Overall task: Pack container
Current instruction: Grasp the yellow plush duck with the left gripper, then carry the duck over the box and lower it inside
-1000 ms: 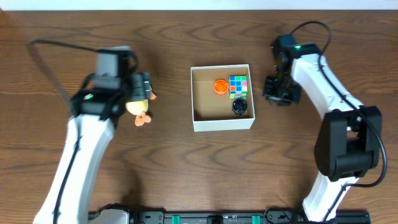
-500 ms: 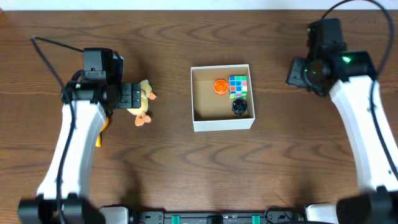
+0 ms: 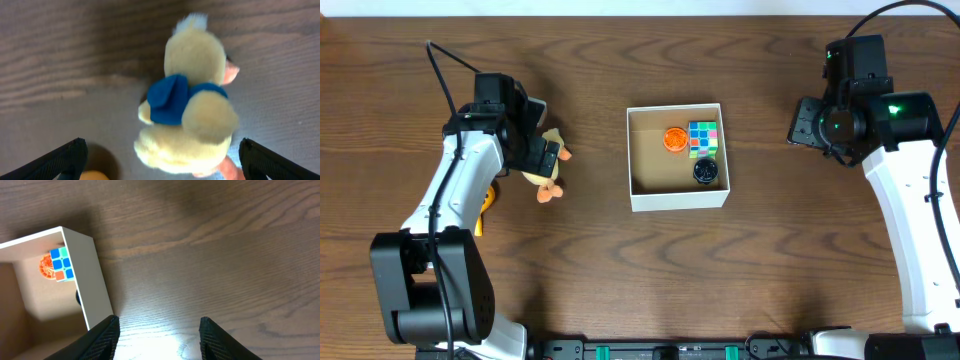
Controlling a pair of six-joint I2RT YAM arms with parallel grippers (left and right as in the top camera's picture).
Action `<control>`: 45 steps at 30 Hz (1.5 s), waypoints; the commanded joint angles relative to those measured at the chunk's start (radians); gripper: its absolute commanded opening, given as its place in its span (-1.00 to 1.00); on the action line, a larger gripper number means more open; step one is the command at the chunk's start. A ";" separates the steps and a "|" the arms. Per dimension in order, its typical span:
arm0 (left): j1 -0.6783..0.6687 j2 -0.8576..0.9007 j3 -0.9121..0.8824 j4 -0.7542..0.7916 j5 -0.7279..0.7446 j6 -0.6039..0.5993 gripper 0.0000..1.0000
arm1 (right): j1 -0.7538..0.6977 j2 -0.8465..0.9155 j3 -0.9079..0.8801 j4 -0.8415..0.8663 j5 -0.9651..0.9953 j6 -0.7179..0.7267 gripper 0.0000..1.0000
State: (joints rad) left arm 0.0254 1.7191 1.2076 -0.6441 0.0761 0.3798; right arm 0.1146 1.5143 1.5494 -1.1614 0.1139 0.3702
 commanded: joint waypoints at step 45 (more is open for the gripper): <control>-0.065 -0.100 0.090 0.052 0.019 -0.048 -0.70 | 0.004 -0.005 0.008 -0.039 0.018 -0.020 0.07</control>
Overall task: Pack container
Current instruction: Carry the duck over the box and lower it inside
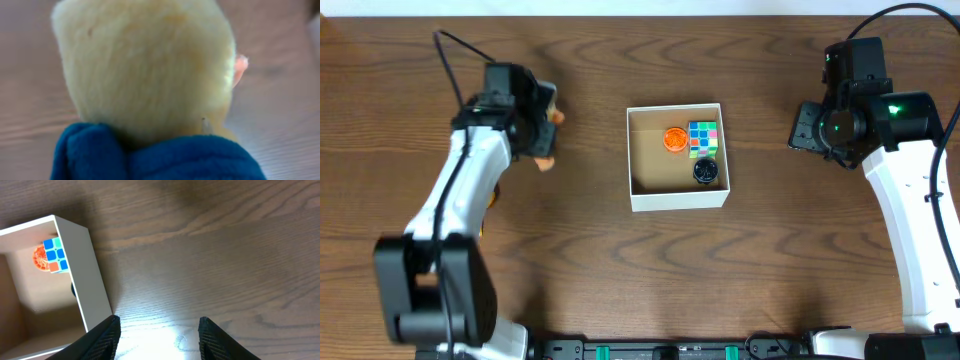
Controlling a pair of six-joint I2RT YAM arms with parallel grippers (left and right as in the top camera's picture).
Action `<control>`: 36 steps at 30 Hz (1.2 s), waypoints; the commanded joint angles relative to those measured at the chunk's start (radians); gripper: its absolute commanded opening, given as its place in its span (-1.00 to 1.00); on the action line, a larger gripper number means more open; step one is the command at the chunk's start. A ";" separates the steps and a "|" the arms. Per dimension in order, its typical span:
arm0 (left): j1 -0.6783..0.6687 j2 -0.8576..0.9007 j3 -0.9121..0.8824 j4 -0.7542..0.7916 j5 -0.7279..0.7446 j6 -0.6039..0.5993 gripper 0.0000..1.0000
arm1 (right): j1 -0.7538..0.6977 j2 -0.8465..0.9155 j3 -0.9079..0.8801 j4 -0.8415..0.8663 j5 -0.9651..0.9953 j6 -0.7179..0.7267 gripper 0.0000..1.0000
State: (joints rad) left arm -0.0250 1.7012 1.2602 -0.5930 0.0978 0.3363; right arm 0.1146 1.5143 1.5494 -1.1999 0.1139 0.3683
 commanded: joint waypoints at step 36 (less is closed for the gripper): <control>-0.516 0.115 0.040 0.318 0.000 0.442 -0.88 | 0.004 -0.005 0.008 -0.005 0.018 -0.018 0.04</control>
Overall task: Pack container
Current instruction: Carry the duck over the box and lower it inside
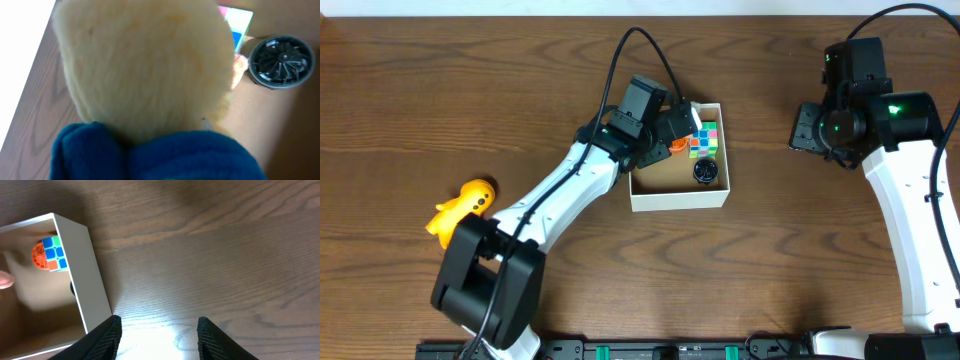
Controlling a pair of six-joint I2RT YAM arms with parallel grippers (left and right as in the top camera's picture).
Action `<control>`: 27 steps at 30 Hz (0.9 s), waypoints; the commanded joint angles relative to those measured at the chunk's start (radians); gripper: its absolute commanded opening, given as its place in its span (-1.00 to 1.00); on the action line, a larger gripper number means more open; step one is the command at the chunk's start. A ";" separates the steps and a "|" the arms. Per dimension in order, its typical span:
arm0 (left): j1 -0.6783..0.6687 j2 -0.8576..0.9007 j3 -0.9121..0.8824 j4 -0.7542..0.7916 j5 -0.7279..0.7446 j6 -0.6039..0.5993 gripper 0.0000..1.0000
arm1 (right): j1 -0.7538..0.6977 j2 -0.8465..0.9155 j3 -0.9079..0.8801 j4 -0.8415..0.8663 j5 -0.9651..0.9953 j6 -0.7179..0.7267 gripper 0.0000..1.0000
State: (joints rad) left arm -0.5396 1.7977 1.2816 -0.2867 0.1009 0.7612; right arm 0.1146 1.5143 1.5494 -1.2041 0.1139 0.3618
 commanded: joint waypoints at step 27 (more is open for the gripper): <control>0.000 0.076 0.019 0.009 -0.095 0.016 0.96 | 0.004 -0.005 0.008 -0.016 0.018 -0.012 0.02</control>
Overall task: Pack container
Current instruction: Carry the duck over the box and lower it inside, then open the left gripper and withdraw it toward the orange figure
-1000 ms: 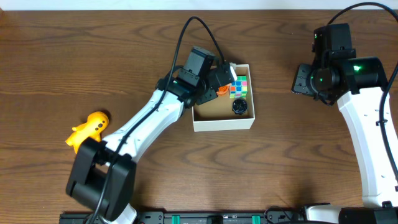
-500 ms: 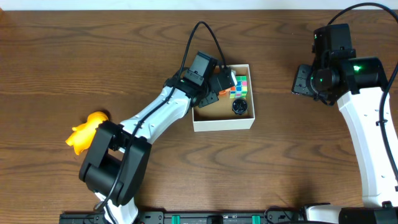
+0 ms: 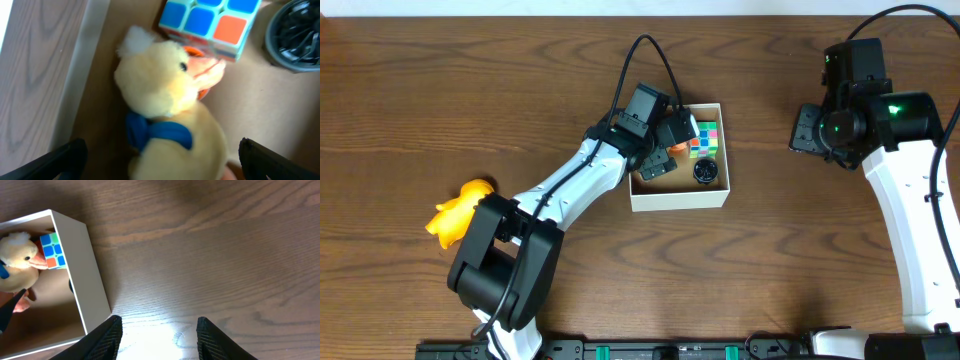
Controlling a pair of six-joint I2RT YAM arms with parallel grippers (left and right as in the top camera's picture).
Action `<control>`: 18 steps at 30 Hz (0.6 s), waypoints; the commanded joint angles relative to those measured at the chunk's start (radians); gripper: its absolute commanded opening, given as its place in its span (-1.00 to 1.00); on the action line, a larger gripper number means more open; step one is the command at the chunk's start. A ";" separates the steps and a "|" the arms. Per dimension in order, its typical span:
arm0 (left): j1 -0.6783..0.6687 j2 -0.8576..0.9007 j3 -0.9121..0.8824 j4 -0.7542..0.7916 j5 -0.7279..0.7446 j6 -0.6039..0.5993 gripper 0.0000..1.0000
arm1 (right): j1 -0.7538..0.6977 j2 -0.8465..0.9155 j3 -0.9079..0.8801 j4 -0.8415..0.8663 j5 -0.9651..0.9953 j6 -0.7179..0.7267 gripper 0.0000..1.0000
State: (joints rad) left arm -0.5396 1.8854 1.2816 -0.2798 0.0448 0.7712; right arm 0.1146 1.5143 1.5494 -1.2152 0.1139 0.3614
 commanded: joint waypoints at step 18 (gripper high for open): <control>0.054 -0.411 0.019 -0.205 -0.233 -0.396 0.96 | 0.003 -0.005 0.008 -0.005 0.026 -0.011 0.02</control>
State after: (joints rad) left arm -0.5312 1.5547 1.2819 -0.4232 -0.0616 0.5716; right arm 0.1146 1.5143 1.5494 -1.2171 0.1154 0.3614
